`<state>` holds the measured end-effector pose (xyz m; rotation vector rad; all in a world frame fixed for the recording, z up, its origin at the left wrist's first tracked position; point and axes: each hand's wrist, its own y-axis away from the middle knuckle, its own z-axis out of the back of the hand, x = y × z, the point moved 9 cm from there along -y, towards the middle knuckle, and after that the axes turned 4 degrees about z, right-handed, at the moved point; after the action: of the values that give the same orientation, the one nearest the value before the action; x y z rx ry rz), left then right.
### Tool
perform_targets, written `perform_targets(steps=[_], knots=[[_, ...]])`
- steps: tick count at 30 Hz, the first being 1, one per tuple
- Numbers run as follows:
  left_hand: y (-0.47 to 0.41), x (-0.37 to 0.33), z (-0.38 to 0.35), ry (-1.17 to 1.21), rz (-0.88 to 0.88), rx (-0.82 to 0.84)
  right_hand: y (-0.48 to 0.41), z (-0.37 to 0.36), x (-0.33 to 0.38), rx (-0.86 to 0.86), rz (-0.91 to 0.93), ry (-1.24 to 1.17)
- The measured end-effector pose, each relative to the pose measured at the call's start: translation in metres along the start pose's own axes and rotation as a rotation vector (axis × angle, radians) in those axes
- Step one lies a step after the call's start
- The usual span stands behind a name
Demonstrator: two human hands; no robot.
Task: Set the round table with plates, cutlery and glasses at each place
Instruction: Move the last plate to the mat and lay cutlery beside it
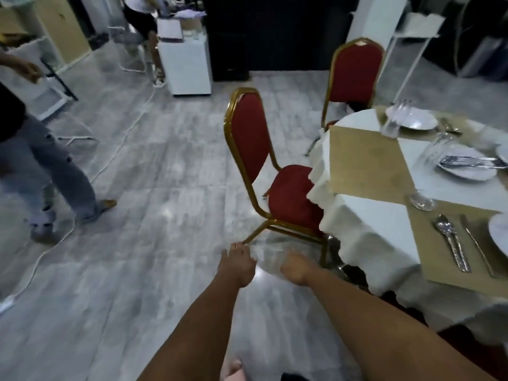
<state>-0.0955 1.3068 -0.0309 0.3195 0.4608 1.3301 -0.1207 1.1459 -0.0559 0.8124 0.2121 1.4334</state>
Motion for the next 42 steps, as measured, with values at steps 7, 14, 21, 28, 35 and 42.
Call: perform_targets(steps=[7,14,21,28,35,42], knots=[[-0.091,-0.073,0.065,-0.090,-0.211,-0.011,-0.026,0.088,-0.054,-0.125,-0.190,-0.062],[-0.154,-0.197,0.102,-0.132,-0.429,-0.007,-0.011,0.163,-0.139,-0.287,-0.351,-0.208],[-0.188,-0.295,0.119,-0.216,-0.565,0.009,0.003,0.204,-0.224,-0.318,-0.490,-0.249],[-0.226,-0.374,0.130,-0.277,-0.692,0.005,0.009,0.241,-0.293,-0.430,-0.598,-0.348],[-0.295,-0.456,0.161,-0.307,-0.839,-0.007,0.008,0.275,-0.365,-0.542,-0.805,-0.503],[-0.385,-0.539,0.193,-0.278,-0.926,-0.004,-0.001,0.299,-0.431,-0.701,-0.973,-0.714]])
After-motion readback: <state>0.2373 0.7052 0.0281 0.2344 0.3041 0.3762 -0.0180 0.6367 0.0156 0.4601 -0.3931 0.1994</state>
